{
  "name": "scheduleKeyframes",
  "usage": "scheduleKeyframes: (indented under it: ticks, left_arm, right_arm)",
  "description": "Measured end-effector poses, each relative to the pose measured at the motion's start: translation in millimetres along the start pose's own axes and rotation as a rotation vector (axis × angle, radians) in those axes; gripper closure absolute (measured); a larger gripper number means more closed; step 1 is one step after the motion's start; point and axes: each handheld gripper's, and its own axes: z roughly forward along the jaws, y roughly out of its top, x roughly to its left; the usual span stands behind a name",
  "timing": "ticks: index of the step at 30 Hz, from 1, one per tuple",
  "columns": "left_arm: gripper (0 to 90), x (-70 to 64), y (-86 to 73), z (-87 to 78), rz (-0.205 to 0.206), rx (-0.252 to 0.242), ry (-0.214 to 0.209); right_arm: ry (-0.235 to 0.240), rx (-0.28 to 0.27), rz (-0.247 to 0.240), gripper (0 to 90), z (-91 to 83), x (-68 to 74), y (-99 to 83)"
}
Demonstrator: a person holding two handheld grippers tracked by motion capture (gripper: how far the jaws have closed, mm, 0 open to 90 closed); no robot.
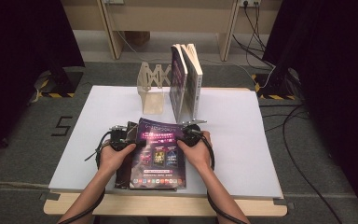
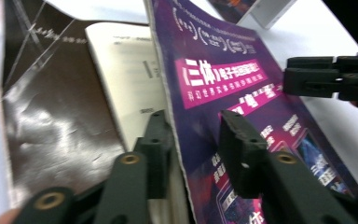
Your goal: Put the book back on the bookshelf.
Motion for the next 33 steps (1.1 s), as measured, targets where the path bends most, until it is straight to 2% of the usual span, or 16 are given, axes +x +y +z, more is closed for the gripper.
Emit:
scheduleKeyframes:
  ticks: [2,7,11,20,26,33]
  left_arm:
    - [75.1,2.5,0.4,-0.6,0.018,0.013,0.003]
    - [85.4,4.1,3.1,-3.3,0.007,0.022,-0.038]
    - [86.3,6.3,4.0,-5.1,-0.011,0.043,-0.06]
    - [86.5,6.8,1.9,-11.8,0.02,0.092,-0.095]
    - [86.5,8.1,-3.0,-17.1,0.022,0.108,-0.122]
    - [86.4,7.7,-9.7,-24.3,0.035,0.13,-0.143]
  right_arm:
    - [0.001,0.003,0.001,60.2,-0.2,0.5,0.5]
    - [0.007,0.015,0.002,59.2,-0.9,-0.6,2.9]
    - [0.006,0.011,0.004,59.0,-2.5,-1.6,6.3]
    - [0.003,-0.008,0.003,58.7,-9.4,-4.5,16.2]
    - [0.006,0.007,-0.002,58.3,-6.5,-5.0,17.2]
    - [0.023,0.034,0.021,57.3,-3.2,-8.2,16.0]
